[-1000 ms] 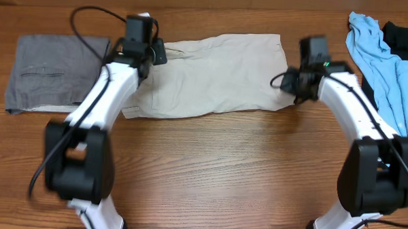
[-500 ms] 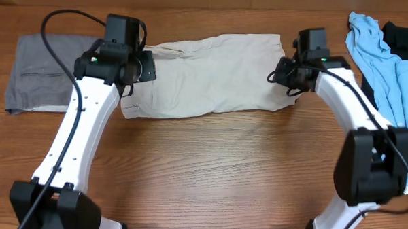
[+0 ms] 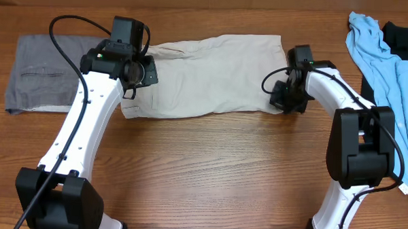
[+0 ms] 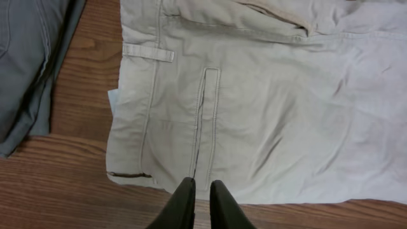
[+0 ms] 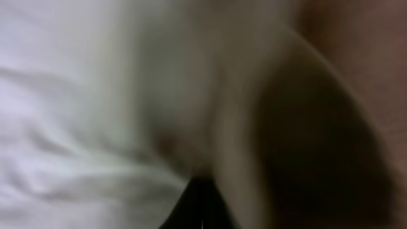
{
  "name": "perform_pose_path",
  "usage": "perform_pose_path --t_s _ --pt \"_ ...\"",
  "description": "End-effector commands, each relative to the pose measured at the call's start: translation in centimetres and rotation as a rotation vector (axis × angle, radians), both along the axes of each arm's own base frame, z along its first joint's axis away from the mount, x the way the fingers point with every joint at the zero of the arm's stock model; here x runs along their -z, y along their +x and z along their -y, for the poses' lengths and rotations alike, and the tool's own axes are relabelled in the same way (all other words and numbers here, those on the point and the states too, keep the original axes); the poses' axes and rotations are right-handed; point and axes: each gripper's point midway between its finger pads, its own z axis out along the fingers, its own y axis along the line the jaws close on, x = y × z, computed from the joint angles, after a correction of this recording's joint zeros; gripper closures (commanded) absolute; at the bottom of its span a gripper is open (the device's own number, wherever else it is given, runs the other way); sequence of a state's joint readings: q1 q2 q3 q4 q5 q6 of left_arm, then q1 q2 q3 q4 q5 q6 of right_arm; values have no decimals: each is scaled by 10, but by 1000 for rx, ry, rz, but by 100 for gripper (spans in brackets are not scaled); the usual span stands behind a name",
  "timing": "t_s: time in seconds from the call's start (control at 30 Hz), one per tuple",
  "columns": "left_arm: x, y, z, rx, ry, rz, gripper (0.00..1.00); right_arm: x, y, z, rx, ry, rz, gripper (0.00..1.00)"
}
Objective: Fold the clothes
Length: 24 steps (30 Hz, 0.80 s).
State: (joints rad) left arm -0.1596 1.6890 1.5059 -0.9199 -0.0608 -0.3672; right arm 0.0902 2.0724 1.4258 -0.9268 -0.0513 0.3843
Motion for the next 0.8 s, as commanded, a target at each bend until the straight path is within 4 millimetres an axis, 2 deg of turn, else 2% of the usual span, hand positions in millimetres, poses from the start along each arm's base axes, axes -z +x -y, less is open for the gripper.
perform_pose_path --t_s 0.0,0.13,0.3,0.4,0.57,0.6,0.63,0.67,0.77 --pt "4 -1 5 -1 -19 -16 88 6 -23 46 117 -203 -89 96" --pt "5 -2 9 11 -44 -20 89 5 -39 55 141 -231 -152 96" --pt "4 -2 11 15 -53 -20 90 -4 -35 52 113 -216 -133 96" --pt "4 -2 11 15 -53 -20 91 -29 -25 42 74 -155 -88 96" --pt "4 -2 11 15 -53 -20 89 -90 -4 17 76 -3 54 96" --pt "4 -2 11 15 -53 -20 89 -100 -1 11 89 36 78 86" --pt "4 -2 11 15 -53 -20 88 -108 0 6 122 69 99 62" --pt "4 -2 11 15 -53 -20 88 -113 1 5 156 85 108 50" --pt "5 -2 11 15 -52 -22 87 -112 1 7 257 87 98 34"
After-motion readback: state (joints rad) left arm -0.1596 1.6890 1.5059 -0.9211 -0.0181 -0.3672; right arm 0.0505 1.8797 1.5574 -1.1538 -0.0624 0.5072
